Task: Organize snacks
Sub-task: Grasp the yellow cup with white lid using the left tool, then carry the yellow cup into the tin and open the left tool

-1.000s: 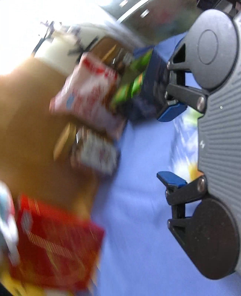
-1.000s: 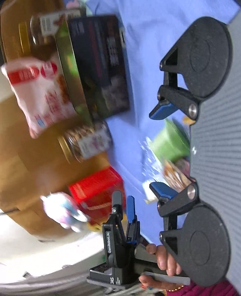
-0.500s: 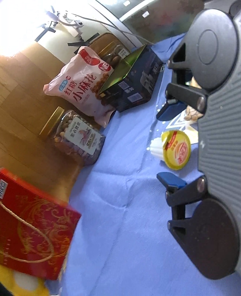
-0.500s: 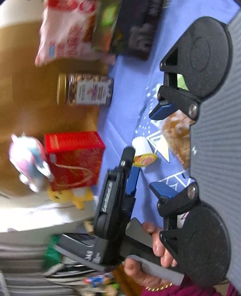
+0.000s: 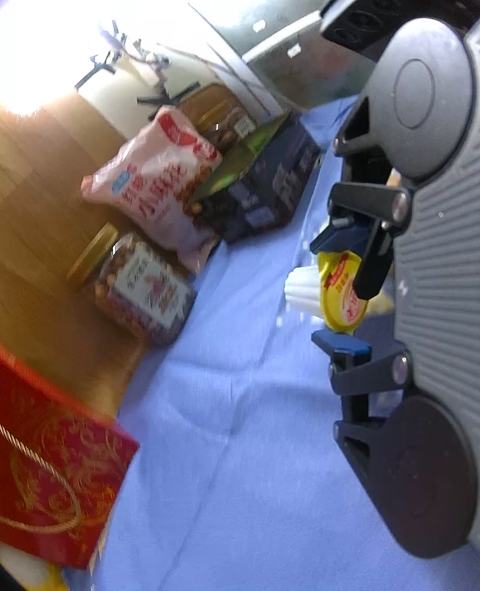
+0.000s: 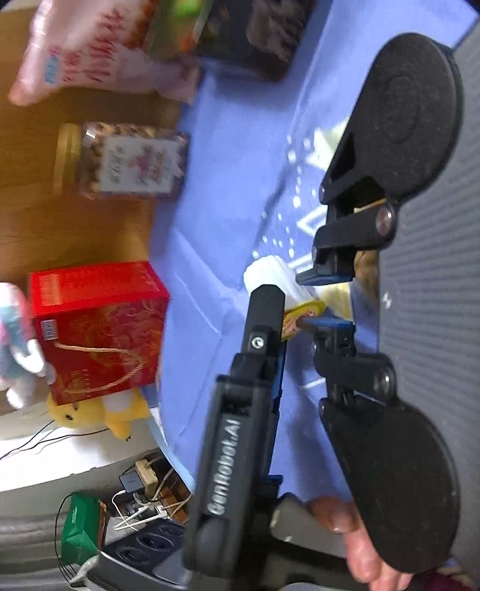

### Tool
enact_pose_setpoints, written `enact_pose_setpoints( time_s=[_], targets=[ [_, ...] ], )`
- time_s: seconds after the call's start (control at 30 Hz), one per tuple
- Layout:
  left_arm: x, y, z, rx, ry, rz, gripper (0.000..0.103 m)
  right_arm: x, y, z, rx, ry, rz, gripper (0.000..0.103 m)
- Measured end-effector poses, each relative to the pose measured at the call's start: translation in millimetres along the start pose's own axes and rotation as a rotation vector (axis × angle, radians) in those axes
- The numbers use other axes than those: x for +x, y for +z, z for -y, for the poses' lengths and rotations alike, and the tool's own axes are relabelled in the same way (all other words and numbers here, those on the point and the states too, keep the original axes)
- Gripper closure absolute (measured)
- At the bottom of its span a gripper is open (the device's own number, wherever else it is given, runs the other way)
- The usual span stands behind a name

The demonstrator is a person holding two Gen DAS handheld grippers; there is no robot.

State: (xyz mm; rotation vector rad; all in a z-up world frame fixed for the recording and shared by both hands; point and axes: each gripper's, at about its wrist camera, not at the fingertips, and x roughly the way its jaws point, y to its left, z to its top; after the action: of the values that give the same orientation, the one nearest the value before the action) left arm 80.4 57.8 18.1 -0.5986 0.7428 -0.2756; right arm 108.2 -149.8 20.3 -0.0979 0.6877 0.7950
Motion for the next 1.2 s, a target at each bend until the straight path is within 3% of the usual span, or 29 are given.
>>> enact_pose_setpoints(
  time_s=[0.37, 0.67, 0.87, 0.97, 1.2],
  targets=[
    [53.1, -9.5, 107.6, 0.189, -0.118, -0.117, 0.058, -86.5, -37.3, 56.1, 0.088, -0.216, 0.184, 0.083],
    [123.0, -61.0, 186.9, 0.305, -0.160, -0.314, 0.056, -144.0, -86.7, 97.6, 0.171, -0.389, 0.167, 0.082],
    [140.9, -88.8, 206.0, 0.359, -0.164, -0.395, 0.056, -162.5, -119.5, 108.0, 0.258, -0.383, 0.139, 0.079],
    [140.1, -91.1, 210.4, 0.384, -0.157, -0.398, 0.055, -158.5, -128.3, 109.0, 0.288, -0.343, 0.135, 0.079],
    [132.0, -82.8, 211.4, 0.397, -0.159, -0.368, 0.056, -155.0, -125.8, 105.7, 0.283, -0.353, 0.191, 0.088]
  ],
)
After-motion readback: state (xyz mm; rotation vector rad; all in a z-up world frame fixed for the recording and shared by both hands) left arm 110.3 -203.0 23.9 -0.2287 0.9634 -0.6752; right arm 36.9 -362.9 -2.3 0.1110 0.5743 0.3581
